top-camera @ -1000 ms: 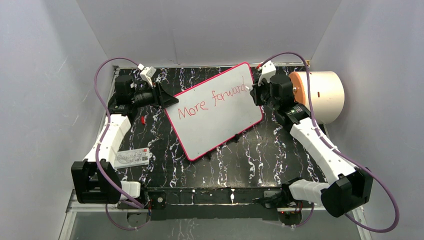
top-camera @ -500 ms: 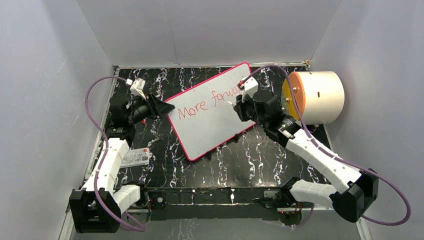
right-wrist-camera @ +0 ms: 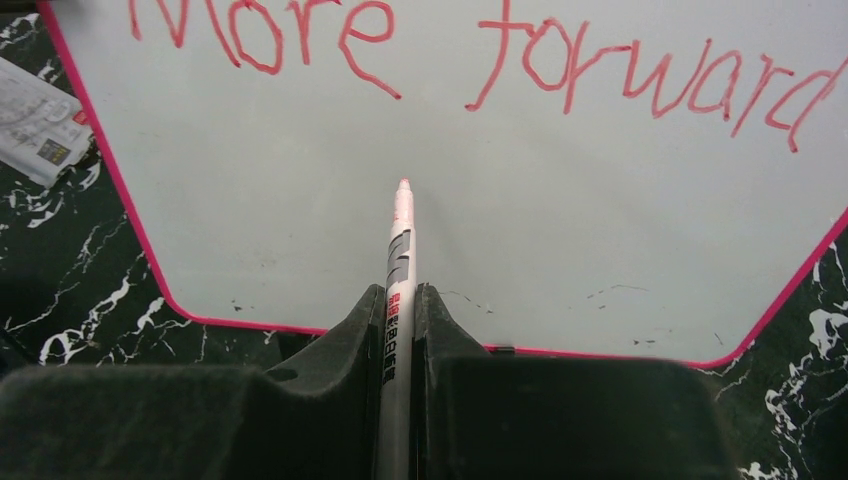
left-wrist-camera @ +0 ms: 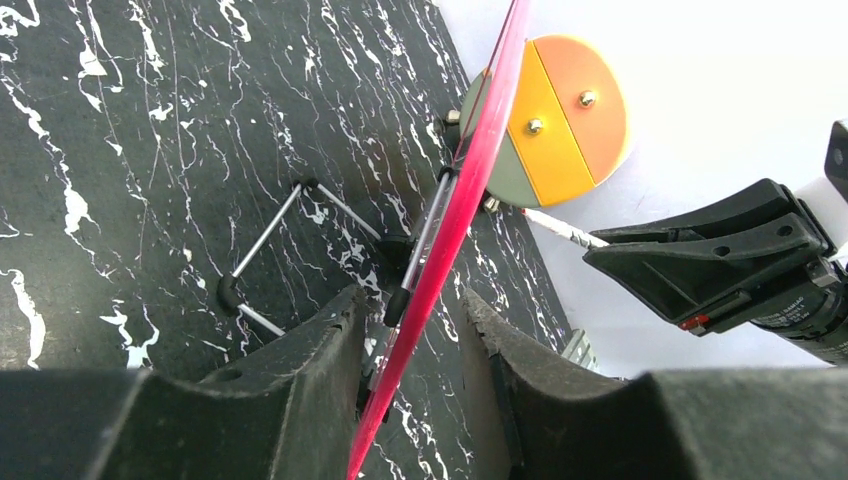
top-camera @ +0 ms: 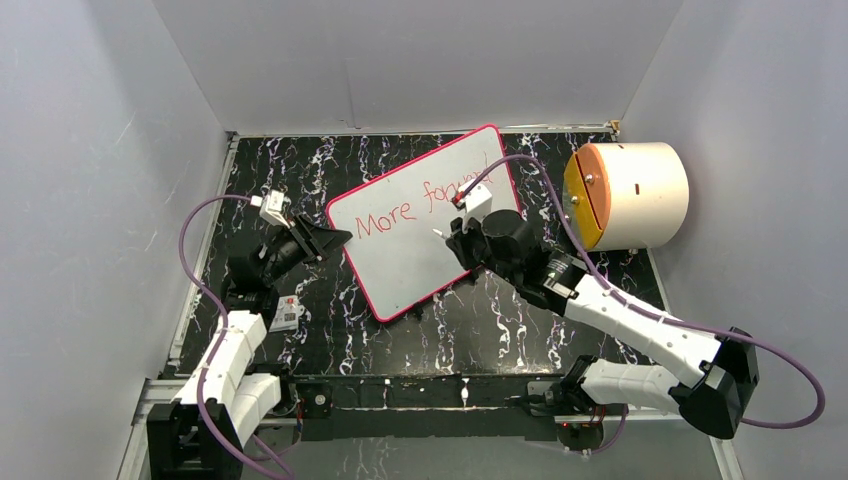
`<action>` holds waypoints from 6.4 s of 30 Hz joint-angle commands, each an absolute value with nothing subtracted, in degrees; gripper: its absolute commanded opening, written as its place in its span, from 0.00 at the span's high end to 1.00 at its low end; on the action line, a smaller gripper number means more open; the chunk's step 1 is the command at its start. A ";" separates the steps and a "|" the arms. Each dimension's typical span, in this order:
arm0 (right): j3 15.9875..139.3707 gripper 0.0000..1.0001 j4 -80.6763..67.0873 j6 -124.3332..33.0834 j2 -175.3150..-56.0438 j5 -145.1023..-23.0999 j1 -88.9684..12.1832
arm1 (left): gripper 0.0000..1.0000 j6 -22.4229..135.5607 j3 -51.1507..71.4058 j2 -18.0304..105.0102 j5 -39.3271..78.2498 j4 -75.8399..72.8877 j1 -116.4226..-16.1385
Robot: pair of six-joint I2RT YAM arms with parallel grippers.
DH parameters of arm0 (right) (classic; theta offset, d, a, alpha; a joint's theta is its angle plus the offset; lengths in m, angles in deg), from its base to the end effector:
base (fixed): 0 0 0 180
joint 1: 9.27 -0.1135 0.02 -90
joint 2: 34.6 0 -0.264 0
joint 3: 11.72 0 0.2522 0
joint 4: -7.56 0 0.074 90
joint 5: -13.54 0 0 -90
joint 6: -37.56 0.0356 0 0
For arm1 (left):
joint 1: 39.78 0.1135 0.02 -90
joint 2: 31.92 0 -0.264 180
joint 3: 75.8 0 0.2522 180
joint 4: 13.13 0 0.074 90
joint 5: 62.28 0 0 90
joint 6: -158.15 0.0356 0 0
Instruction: Write a sentence on the whiteboard
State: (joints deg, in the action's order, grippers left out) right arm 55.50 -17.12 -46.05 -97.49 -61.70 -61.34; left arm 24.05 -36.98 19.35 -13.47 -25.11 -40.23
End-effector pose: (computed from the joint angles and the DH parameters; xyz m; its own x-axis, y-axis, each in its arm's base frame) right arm 0.1626 0.1939 0.3298 -0.2810 -0.1855 -0.9416 -0.5883 0.8085 0.0163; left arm 0.2017 -0.0250 0.2642 -0.4683 -0.5200 -0.7143 0.4714 0.5367 -0.6998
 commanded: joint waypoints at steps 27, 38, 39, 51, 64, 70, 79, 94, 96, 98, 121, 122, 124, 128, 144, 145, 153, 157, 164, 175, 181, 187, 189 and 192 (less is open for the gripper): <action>56.61 1.00 -11.38 -44.97 -99.77 -53.45 -71.64 | 1.00 41.08 -31.23 23.56 -24.87 -12.81 -39.87; 58.18 1.00 -12.87 -44.53 -102.50 -47.49 -76.34 | 1.00 47.07 -30.91 21.78 -19.97 -6.02 -39.87; 58.42 1.00 -12.94 -44.53 -103.13 -46.99 -76.69 | 1.00 47.33 -30.94 21.71 -19.73 -5.80 -39.87; 62.16 1.00 -11.73 -45.60 -110.90 -41.39 -81.20 | 1.00 49.07 -30.15 22.13 -17.97 -3.33 -39.87; 64.29 1.00 -8.41 -47.68 -114.77 -36.72 -82.63 | 1.00 49.25 -29.72 22.49 -17.53 -2.63 -39.87; 64.53 1.00 -7.72 -47.88 -115.90 -36.35 -82.65 | 1.00 49.16 -29.79 22.36 -17.61 -2.71 -39.87; 65.27 1.00 -9.14 -48.02 -117.66 -36.75 -82.65 | 1.00 49.13 -29.88 22.40 -17.63 -2.79 -39.87; 66.47 1.00 -16.46 -44.97 -119.72 -37.99 -82.56 | 1.00 49.16 -29.79 22.46 -17.54 -2.80 -39.87; 66.26 1.00 -17.41 -44.35 -119.58 -38.35 -82.53 | 1.00 49.16 -29.79 22.48 -17.47 -2.80 -39.87; 65.93 1.00 -18.21 -43.88 -119.42 -38.73 -82.53 | 1.00 49.16 -29.79 22.49 -17.43 -2.80 -39.87; 62.29 1.00 -20.90 -40.18 -116.60 -40.29 -82.64 | 1.00 49.03 -29.87 22.84 -16.99 -2.71 -39.87; 62.11 1.00 -20.71 -40.14 -116.26 -40.08 -82.63 | 1.00 48.99 -29.86 22.84 -16.96 -2.71 -39.87; 61.35 1.00 -19.53 -40.20 -115.36 -39.45 -82.59 | 1.00 48.99 -29.87 22.83 -17.07 -2.70 -39.87; 59.32 1.00 -15.27 -40.87 -112.87 -39.84 -82.61 | 1.00 48.99 -29.92 22.85 -16.95 -2.62 -39.87; 58.57 1.00 -9.69 -42.77 -114.60 -39.80 -81.87 | 1.00 48.99 -29.88 22.93 -17.12 -2.62 -39.87; 58.55 1.00 -9.62 -42.76 -114.74 -39.81 -81.80 | 1.00 48.99 -29.87 22.93 -17.10 -2.62 -39.87; 58.38 1.00 -9.11 -42.85 -115.66 -40.46 -80.92 | 1.00 48.99 -29.93 22.97 -17.25 -2.67 -39.87; 58.43 1.00 -8.75 -42.94 -116.20 -41.15 -80.60 | 1.00 48.99 -29.92 23.09 -17.36 -2.71 -39.87; 58.73 1.00 -8.57 -43.39 -116.37 -41.60 -80.37 | 1.00 48.83 -29.87 23.19 -17.41 -2.86 -39.87; 58.19 1.00 -10.43 -42.53 -116.03 -38.12 -79.58 | 1.00 48.81 -30.01 23.17 -17.37 -2.89 -39.87; 57.53 1.00 -11.48 -41.50 -115.60 -37.64 -79.44 | 1.00 48.75 -29.96 23.19 -17.23 -2.89 -39.87; 57.12 1.00 -13.37 -39.99 -115.50 -37.10 -79.36 | 1.00 48.72 -29.96 23.06 -17.30 -2.89 -39.87; 56.96 1.00 -13.64 -39.73 -115.31 -37.33 -79.38 | 1.00 48.72 -29.98 23.06 -17.30 -2.89 -39.87; 56.81 1.00 -14.07 -39.40 -115.32 -38.01 -79.46 | 1.00 48.72 -30.03 23.10 -17.29 -2.89 -39.87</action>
